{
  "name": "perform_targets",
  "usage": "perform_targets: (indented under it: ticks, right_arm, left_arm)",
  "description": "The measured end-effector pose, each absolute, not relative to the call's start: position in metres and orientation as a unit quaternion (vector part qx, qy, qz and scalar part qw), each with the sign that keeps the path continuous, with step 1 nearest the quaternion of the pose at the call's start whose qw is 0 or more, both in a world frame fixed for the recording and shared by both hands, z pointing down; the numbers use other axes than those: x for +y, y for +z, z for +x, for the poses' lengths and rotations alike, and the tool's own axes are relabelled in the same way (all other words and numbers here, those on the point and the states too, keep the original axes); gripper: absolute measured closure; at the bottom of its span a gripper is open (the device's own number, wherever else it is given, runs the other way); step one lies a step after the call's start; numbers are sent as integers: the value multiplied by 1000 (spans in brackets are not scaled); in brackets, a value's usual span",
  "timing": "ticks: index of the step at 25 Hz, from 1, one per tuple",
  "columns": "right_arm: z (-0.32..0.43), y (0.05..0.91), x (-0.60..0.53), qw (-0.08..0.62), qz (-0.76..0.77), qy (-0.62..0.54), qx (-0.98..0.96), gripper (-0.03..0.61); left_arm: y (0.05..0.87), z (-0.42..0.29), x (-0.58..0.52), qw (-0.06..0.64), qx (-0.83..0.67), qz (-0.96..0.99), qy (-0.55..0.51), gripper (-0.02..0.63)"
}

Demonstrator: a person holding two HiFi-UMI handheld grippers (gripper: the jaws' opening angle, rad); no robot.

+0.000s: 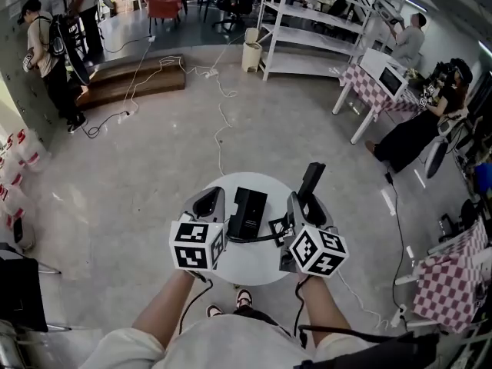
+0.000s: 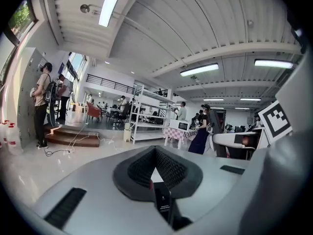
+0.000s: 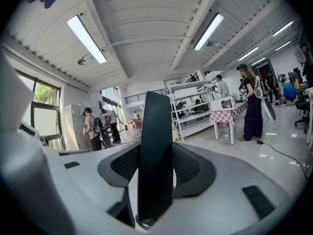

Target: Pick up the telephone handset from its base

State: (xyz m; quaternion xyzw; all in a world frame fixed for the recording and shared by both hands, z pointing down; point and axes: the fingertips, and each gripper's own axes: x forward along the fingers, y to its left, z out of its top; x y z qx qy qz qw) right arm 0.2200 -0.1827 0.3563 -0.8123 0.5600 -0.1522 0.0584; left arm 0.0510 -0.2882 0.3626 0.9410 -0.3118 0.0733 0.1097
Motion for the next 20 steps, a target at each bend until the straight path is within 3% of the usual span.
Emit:
perform_targets:
  ticks: [20]
  right_arm:
    - [238, 341, -191, 69, -755, -135, 637, 360]
  left_arm:
    - [354, 82, -269, 108, -369, 920, 75, 606]
